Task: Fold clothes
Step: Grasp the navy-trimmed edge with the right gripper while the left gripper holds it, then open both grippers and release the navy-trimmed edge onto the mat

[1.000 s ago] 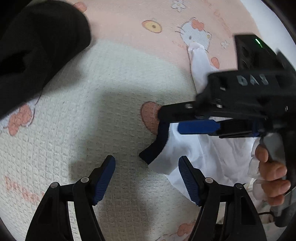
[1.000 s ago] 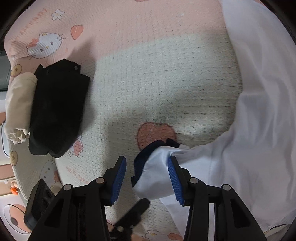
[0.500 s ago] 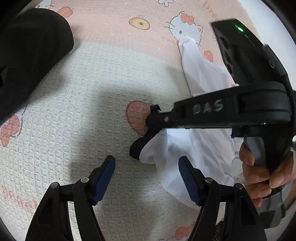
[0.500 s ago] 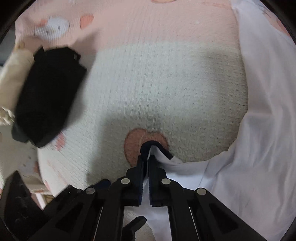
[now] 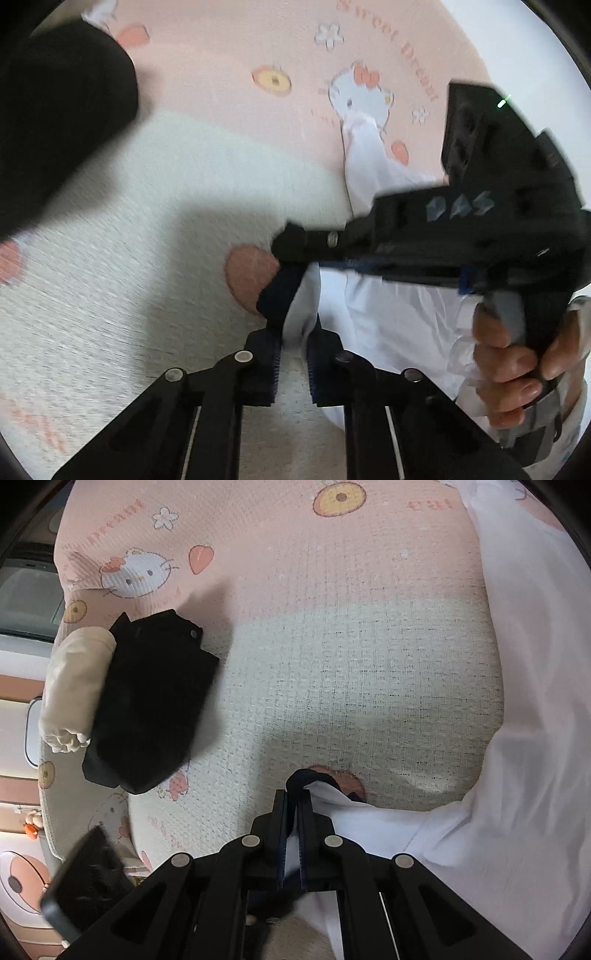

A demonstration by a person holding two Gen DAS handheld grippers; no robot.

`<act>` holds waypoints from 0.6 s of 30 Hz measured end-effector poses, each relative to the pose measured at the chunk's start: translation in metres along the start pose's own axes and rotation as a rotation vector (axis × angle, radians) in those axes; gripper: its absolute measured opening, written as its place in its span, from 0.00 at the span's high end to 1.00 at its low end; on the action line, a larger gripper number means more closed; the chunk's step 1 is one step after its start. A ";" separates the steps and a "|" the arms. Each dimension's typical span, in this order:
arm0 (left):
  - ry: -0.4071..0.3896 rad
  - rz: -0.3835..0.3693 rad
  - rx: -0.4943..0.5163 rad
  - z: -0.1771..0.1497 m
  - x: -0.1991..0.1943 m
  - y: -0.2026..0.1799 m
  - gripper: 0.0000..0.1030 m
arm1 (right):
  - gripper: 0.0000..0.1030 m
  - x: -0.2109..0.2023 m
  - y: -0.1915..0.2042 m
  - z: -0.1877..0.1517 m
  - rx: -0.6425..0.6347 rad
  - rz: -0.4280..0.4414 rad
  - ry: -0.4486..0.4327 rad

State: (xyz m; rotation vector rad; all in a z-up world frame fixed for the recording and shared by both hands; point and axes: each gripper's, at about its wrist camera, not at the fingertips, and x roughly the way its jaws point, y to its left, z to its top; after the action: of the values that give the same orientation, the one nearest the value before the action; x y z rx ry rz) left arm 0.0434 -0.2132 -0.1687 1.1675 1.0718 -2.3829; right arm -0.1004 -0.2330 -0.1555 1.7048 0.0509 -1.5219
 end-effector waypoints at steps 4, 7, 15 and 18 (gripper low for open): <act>0.016 0.039 -0.012 0.003 -0.009 0.009 0.91 | 0.98 0.007 0.007 -0.002 -0.031 -0.048 0.040; 0.024 0.078 0.002 0.002 -0.013 0.011 0.91 | 0.97 0.018 0.019 -0.004 -0.066 -0.078 0.068; 0.085 0.146 -0.035 -0.003 0.002 0.015 0.91 | 0.94 0.044 0.037 -0.005 -0.159 -0.162 0.119; 0.061 0.100 -0.077 -0.007 -0.006 0.023 0.91 | 0.76 0.045 0.040 -0.011 -0.206 -0.178 0.106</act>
State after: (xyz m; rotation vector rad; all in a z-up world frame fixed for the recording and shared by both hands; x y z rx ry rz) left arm 0.0634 -0.2239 -0.1786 1.2431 1.0878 -2.2242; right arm -0.0582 -0.2742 -0.1721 1.6479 0.4105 -1.4951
